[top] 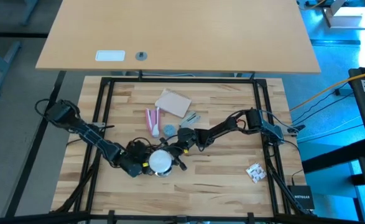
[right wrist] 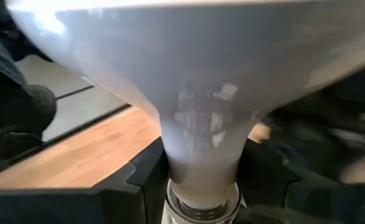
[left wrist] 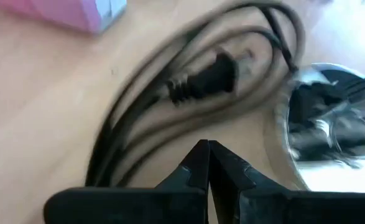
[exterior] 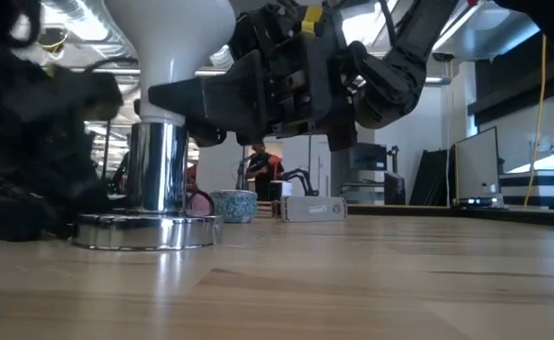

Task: Screw lightbulb
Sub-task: Remove the lightbulb from the lamp

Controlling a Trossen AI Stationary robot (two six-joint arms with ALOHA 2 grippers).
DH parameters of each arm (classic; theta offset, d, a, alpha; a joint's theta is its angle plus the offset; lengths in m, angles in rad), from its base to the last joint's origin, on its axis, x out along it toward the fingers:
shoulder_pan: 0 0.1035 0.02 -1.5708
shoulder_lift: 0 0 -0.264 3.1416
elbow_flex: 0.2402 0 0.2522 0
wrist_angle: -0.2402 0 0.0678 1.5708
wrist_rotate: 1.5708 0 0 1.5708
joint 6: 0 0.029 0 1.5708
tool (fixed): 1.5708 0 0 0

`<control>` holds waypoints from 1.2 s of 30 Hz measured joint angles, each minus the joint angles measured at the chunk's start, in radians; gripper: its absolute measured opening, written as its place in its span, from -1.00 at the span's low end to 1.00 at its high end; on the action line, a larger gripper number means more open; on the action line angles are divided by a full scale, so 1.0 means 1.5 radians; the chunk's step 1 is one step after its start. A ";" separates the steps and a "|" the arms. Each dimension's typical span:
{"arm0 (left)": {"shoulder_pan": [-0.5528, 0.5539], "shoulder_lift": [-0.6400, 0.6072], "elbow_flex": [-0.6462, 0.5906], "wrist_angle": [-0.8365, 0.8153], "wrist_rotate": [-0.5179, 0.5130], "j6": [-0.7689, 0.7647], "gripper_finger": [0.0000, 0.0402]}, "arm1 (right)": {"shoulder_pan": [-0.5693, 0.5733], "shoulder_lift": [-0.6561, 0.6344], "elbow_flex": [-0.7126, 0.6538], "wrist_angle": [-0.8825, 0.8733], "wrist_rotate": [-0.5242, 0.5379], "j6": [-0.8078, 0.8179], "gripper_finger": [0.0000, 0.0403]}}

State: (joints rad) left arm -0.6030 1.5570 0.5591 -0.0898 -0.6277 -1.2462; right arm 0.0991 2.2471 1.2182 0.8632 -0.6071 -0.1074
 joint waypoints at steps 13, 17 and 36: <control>0.046 -0.062 0.005 0.021 -0.022 0.143 -1.00 | 0.000 0.000 0.000 0.001 0.009 -0.001 -0.17; 0.005 -0.134 0.005 0.013 -0.019 0.147 -1.00 | 0.000 0.000 0.000 0.001 0.011 -0.003 -0.17; -0.144 -0.008 0.007 0.176 -0.101 -0.121 -1.00 | -0.013 0.000 0.004 0.006 0.102 -0.016 -0.17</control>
State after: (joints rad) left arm -0.8187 1.5457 0.5694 0.1740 -0.7796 -1.4274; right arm 0.0801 2.2471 1.2248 0.8716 -0.4546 -0.1309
